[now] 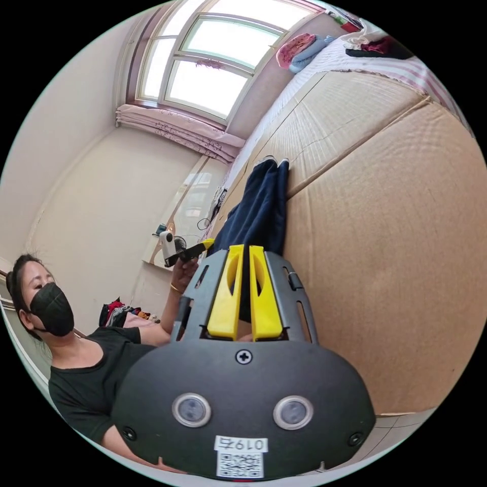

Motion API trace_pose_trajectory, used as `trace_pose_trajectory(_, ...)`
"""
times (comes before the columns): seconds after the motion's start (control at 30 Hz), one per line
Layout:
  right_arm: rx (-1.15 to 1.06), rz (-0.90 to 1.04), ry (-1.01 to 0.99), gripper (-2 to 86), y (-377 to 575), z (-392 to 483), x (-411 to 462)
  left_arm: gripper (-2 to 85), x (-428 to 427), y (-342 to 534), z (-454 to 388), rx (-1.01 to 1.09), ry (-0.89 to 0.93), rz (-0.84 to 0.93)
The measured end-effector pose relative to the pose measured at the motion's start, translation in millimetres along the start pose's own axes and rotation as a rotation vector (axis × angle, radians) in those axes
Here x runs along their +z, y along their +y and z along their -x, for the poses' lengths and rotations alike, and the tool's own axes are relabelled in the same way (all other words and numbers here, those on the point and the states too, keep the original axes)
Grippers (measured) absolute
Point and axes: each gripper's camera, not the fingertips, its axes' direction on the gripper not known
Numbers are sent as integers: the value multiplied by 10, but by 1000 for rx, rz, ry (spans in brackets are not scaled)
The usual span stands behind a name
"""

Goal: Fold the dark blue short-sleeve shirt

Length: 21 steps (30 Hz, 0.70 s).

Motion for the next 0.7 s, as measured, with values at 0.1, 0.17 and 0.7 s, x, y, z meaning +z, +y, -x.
trace_pose_trajectory(0.1, -37, -7, 55, 1, 6, 68, 33, 16, 58, -130, 61, 3, 66, 0)
trace_pose_trajectory(0.17, -51, -3, 116, -4, 9, 94, 68, 13, 104, -206, 133, -16, 77, -9)
trace_pose_trajectory(0.7, -42, -14, 107, 49, 22, -14, 125, 42, 388, -844, -159, 58, -153, 19)
